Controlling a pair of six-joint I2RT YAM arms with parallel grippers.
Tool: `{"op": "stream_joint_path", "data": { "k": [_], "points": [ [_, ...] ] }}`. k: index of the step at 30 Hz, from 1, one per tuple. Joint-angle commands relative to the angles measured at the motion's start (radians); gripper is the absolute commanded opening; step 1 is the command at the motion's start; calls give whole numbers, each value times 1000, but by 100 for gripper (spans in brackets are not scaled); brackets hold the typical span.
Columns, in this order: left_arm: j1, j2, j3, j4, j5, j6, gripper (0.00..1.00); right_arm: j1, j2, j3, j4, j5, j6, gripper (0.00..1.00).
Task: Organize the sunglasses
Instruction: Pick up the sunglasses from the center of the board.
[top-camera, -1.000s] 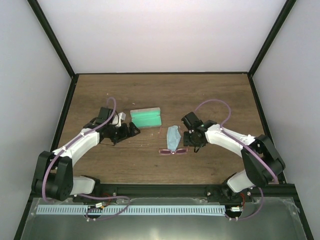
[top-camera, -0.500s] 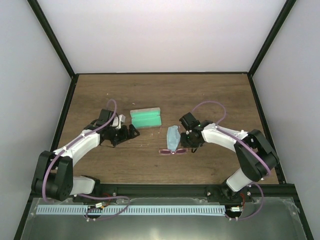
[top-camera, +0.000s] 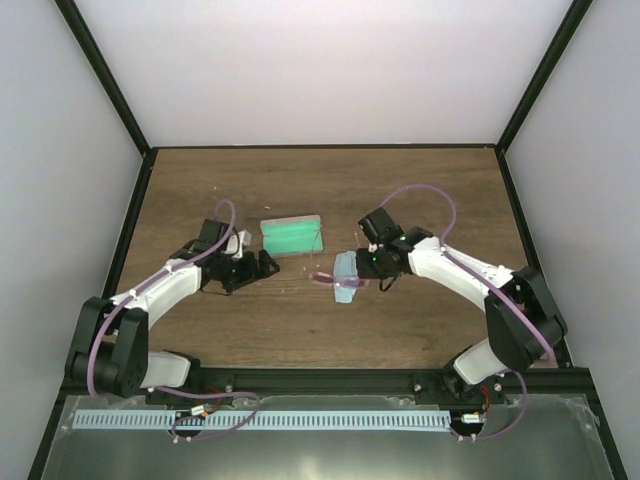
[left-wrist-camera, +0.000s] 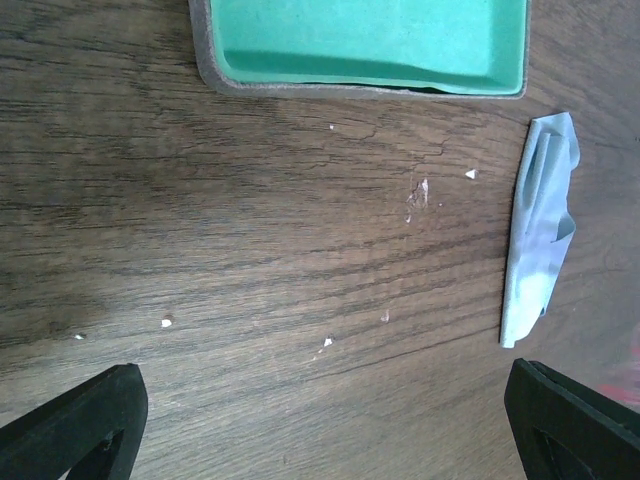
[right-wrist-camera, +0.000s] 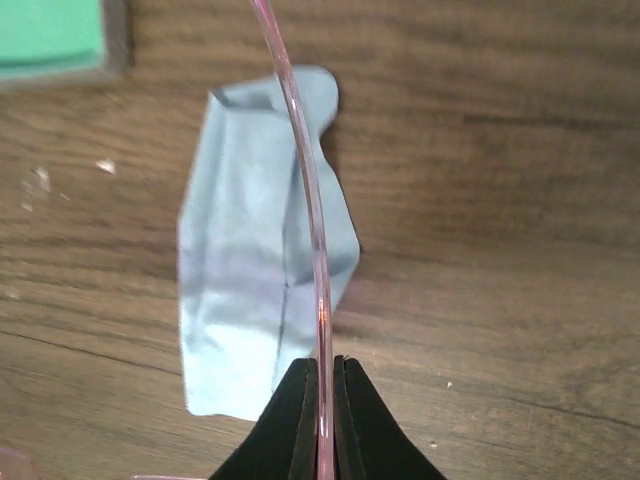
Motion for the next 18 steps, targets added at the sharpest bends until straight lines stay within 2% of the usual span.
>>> {"op": "stream_joint_path", "data": {
  "k": [1, 8, 13, 16, 18],
  "points": [
    [-5, 26, 16, 30, 4, 9, 100, -52, -53, 86, -63, 8, -14, 1],
    [-36, 72, 59, 55, 5, -13, 100, -262, -54, 44, -88, 38, 11, 1],
    [-135, 118, 123, 56, -59, -35, 100, -422, -45, -55, -1, -6, 1, 1],
    [-206, 153, 165, 51, -87, -44, 100, -461, -5, -69, 16, 24, -8, 2],
    [-235, 169, 177, 51, -96, -51, 100, -468, 26, -66, 18, 34, -13, 8]
  ]
}}
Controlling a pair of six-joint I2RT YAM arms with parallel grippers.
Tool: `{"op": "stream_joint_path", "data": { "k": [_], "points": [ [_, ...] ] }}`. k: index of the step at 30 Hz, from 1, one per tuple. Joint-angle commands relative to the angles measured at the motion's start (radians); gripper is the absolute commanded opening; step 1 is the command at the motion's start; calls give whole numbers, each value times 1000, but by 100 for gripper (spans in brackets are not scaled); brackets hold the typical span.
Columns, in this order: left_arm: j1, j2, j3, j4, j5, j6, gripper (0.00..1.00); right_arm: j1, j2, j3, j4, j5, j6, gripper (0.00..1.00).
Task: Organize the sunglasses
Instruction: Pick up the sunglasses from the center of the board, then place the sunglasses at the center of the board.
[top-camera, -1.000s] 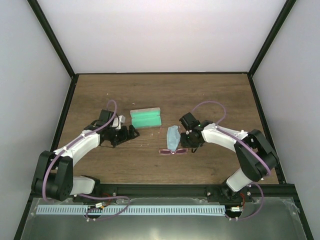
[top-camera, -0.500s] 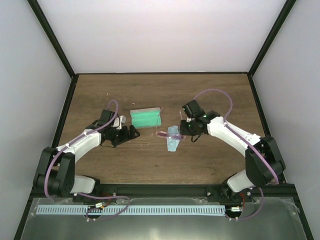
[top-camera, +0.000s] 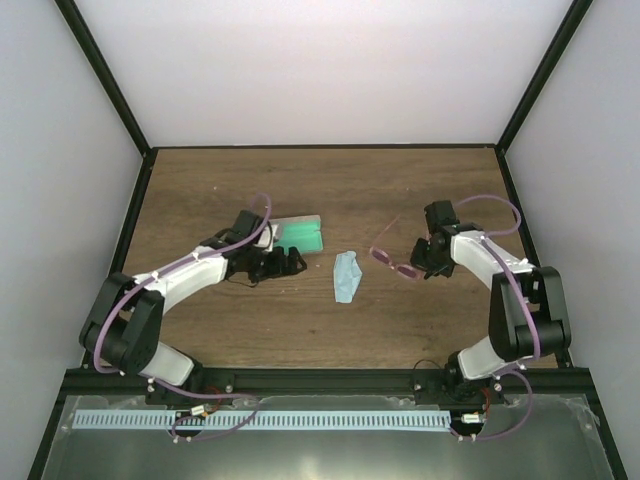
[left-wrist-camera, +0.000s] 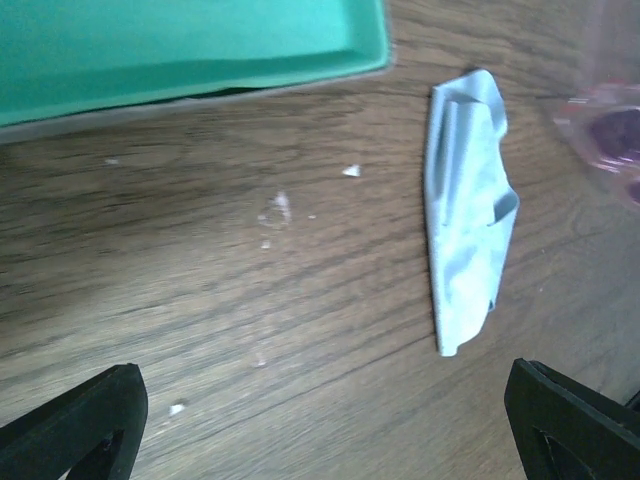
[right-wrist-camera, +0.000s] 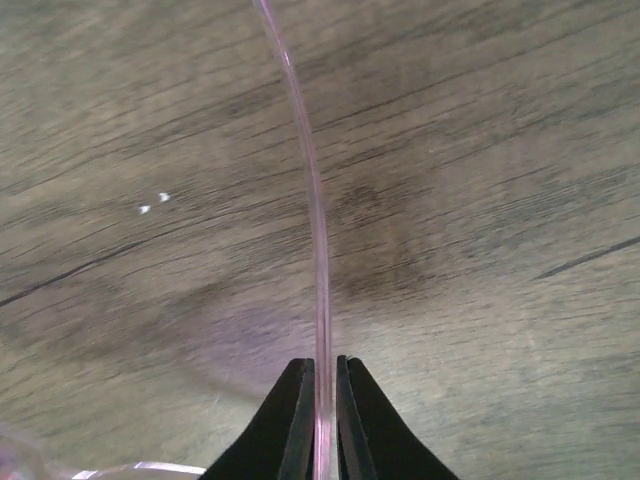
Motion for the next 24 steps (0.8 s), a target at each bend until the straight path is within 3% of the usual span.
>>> {"op": "stream_joint_path", "data": {
  "k": [1, 6, 9, 17, 24],
  "points": [
    [-65, 38, 43, 15, -46, -24, 100, -14, 51, 11, 39, 14, -8, 13],
    [-79, 37, 36, 2, -68, -18, 100, -12, 2, 17, 26, 1, 12, 50],
    [-79, 34, 34, -6, -80, -13, 100, 15, -57, 12, 3, 14, 47, 57],
    [-77, 52, 37, 12, -78, -32, 100, 287, -136, 15, -13, 71, 191, 56],
    [-77, 57, 42, -5, -87, -30, 100, 463, -10, 25, 25, 32, 246, 30]
  ]
}}
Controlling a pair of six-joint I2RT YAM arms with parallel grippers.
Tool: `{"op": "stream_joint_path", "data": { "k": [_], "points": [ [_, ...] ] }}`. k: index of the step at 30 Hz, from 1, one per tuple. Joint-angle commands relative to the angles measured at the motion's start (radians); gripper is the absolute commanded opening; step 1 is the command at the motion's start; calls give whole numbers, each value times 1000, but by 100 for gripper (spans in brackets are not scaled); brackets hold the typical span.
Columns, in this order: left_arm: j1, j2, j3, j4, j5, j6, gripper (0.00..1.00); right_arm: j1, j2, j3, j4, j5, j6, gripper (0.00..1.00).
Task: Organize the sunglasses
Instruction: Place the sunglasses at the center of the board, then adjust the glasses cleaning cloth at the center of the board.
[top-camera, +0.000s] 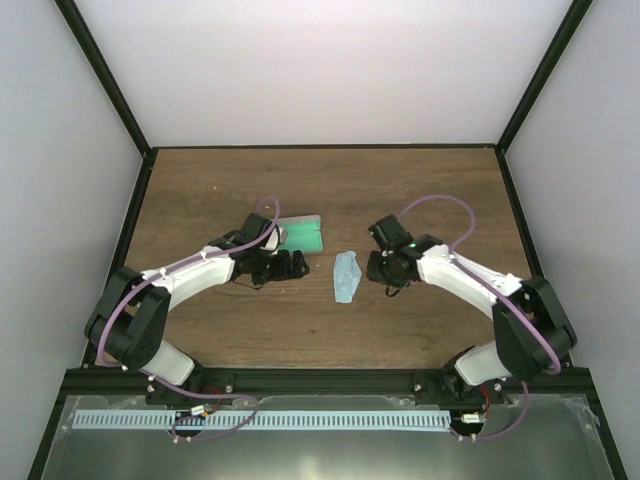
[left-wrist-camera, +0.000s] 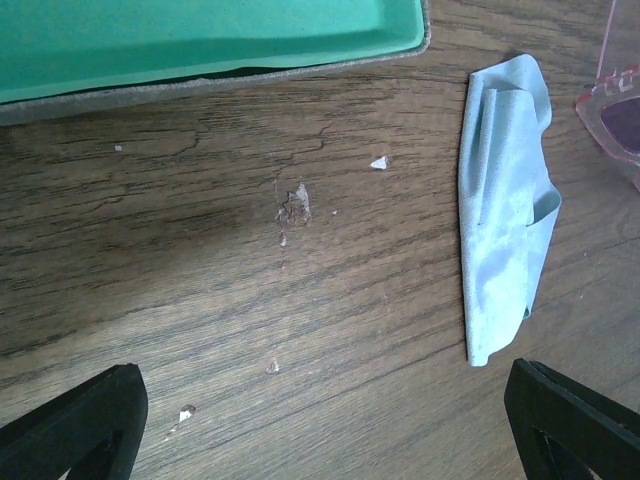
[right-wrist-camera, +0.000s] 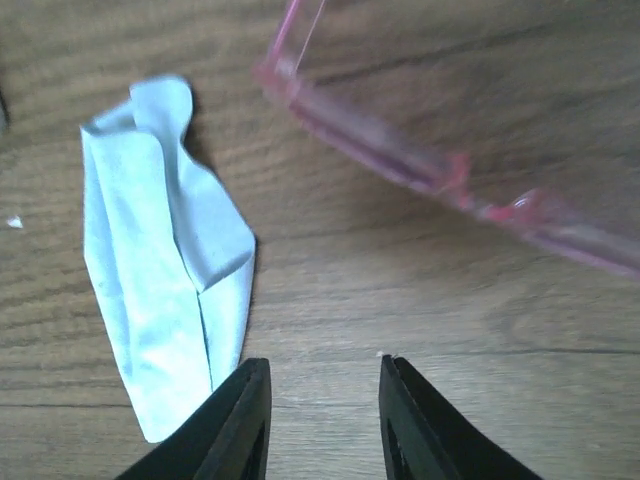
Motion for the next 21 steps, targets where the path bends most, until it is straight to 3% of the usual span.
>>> {"op": "stream_joint_path", "data": {
  "k": [1, 5, 9, 18, 21],
  "points": [
    [0, 6, 14, -6, -8, -4, 100, 102, 110, 33, 15, -1, 68, 27],
    [0, -21, 2, -17, -24, -1, 100, 176, 195, 52, 50, -22, 90, 26],
    [0, -51, -12, -31, -38, 4, 100, 214, 257, 75, 71, -39, 98, 41],
    [2, -72, -32, -43, -58, 14, 100, 234, 318, 115, 88, -70, 92, 37],
    [1, -69, -35, -46, -68, 11, 100, 249, 338, 127, 60, -54, 96, 31]
  ]
}}
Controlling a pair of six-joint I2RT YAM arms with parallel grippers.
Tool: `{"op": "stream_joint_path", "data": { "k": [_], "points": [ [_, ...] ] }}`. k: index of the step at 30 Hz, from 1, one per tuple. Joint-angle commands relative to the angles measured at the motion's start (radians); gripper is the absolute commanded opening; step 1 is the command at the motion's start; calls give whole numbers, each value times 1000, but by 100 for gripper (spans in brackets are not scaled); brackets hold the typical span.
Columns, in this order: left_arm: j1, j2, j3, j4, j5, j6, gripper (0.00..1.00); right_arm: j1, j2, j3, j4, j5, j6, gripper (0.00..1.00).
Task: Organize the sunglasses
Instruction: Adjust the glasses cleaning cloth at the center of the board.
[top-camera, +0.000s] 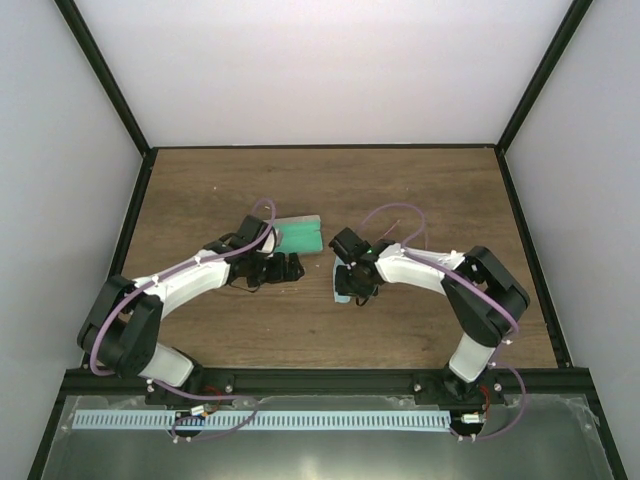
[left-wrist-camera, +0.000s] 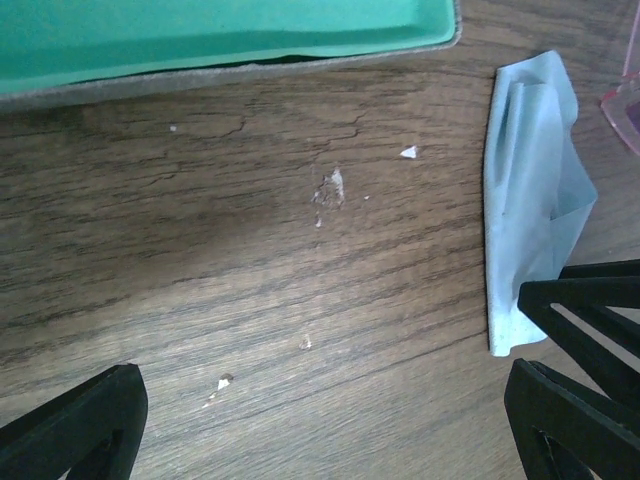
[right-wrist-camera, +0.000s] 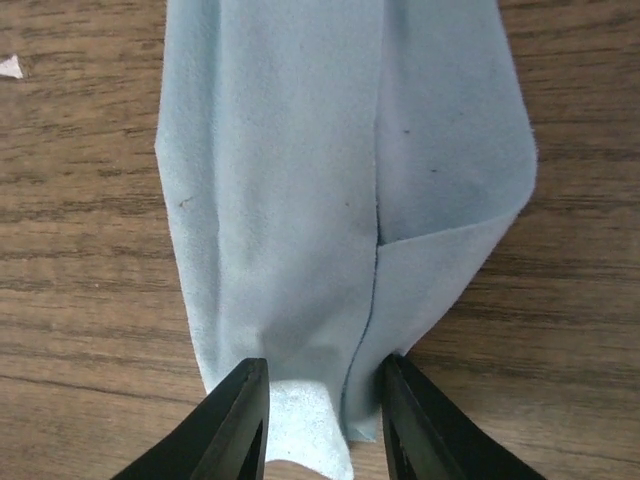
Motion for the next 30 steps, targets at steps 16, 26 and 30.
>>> {"op": "stream_joint_path", "data": {
  "k": [16, 26, 30],
  "points": [
    [1, -21, -28, 5, -13, 13, 100, 93, -18, 11, -93, -7, 77, 33],
    [1, -27, -29, -1, -15, 16, 100, 97, -15, -8, -19, -28, 83, 16],
    [1, -33, -31, -3, -9, 12, 100, 96, -2, 7, -28, -9, 72, 7]
  ]
}}
